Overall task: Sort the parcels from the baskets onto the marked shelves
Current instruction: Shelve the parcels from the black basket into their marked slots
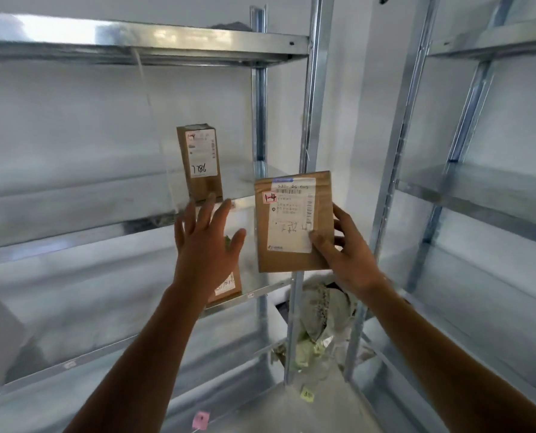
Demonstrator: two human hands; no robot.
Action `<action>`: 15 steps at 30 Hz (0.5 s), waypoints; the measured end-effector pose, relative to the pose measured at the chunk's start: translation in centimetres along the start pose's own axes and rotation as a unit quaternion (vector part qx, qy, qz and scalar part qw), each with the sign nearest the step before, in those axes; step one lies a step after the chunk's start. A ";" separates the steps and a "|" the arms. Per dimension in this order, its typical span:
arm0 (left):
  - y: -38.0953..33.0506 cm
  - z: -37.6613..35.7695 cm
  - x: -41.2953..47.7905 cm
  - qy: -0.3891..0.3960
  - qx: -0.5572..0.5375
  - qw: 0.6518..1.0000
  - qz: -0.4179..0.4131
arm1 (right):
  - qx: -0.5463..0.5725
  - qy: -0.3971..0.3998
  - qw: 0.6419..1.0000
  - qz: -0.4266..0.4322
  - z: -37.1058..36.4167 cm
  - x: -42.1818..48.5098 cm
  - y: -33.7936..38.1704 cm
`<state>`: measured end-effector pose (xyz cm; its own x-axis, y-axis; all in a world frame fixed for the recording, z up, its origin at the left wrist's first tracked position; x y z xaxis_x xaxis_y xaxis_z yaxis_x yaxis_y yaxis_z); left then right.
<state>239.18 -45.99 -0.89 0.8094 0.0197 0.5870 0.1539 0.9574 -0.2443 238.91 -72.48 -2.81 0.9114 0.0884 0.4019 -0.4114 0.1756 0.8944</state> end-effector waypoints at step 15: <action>-1.1 -2.5 10.6 -0.091 0.063 0.992 0.068 | 0.090 0.077 0.988 0.098 -0.6 17.2 -4.4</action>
<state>248.98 -47.59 3.64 0.7003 0.1917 0.6876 -0.0302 0.9703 -0.2398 256.43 -71.18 0.05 0.7966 0.2539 0.5486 -0.5592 -0.0353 0.8283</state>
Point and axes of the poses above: each hand's wrist, its own x-axis towards the middle knuckle, its own z-axis out of the back of the hand, y = z × x, the point moved 6 cm from there along x, towards the middle knuckle, and after that the axes turned 2 degrees about y, right-handed, at the moved point
